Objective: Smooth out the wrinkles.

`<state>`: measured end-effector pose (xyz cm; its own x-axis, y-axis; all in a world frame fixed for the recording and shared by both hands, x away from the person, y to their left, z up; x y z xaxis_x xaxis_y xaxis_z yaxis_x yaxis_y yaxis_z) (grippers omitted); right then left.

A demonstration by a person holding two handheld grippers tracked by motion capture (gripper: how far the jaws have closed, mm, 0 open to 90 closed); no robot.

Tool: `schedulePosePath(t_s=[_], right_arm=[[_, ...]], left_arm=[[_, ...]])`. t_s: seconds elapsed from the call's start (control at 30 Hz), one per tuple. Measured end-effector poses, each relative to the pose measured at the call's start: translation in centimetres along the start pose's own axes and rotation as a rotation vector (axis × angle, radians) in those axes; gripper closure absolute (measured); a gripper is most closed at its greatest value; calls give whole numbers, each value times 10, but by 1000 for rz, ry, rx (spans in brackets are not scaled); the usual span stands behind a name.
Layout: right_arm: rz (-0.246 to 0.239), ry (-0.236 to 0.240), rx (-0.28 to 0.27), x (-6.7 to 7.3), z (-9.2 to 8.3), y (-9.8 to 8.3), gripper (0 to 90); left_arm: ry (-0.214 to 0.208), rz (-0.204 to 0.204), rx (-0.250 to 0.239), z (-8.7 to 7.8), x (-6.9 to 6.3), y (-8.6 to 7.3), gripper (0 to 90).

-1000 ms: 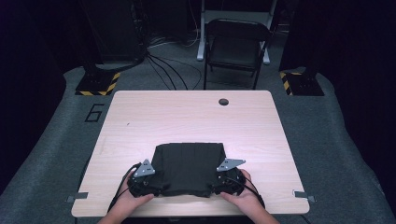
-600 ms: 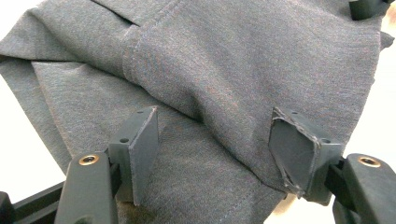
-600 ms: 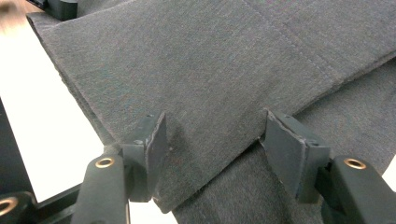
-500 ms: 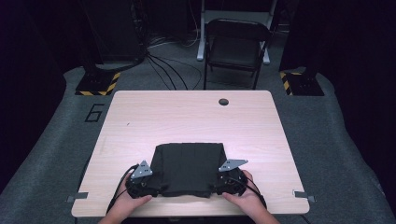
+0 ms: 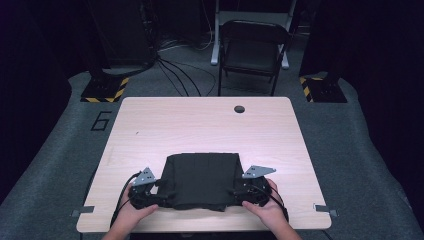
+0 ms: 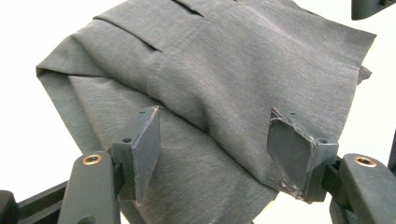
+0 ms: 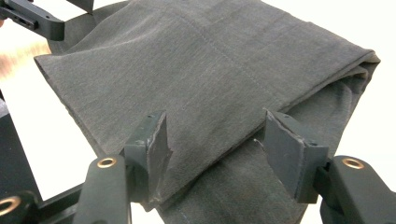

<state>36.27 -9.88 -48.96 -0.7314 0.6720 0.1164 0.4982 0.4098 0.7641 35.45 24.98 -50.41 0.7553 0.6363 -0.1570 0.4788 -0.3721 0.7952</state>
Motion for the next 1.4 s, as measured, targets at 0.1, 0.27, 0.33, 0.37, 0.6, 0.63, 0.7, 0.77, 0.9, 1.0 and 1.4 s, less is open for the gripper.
schedulePosePath(t_s=[0.1,0.27,0.33,0.37,0.6,0.63,0.7,0.77,0.9,1.0,1.4], right_arm=[[6,-9,-4,-1,-1,1,392],[11,-21,-8,-3,-3,1,391],[10,-24,-5,-4,-5,2,391],[13,-24,-3,-4,-5,2,391],[18,-39,-3,-8,-13,3,390],[26,-41,-6,-8,-14,4,390],[21,-44,-6,-10,-16,4,390],[29,-46,1,-11,-18,3,390],[31,-52,0,-13,-20,2,389],[32,-54,-11,-15,-21,1,389],[57,-86,-8,-22,-15,-9,388]], left_arm=[[5,-19,-11,-4,4,1,350],[28,-56,-25,-10,7,3,350],[31,-51,-22,-14,9,5,350],[30,-61,-25,-15,9,5,352],[61,-64,-41,-29,14,10,354],[67,-62,-39,-31,15,10,354],[82,-71,-48,-33,16,9,354],[85,-74,-38,-37,18,6,354],[98,-86,-32,-42,22,1,354],[115,-94,-33,-45,25,-4,354],[150,-139,-39,-45,41,-19,354]])
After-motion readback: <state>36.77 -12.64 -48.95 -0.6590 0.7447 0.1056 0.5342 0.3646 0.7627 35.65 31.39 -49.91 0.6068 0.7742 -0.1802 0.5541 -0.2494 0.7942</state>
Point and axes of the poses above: each handheld gripper's, and its own axes: z roughly forward along the jaws, y roughly out of its top, x roughly to its left, the point moved 2 cm from there along z, roughly forward along the jaws, and after that the axes turned 1 degree about -y, right-handed, at the moved point
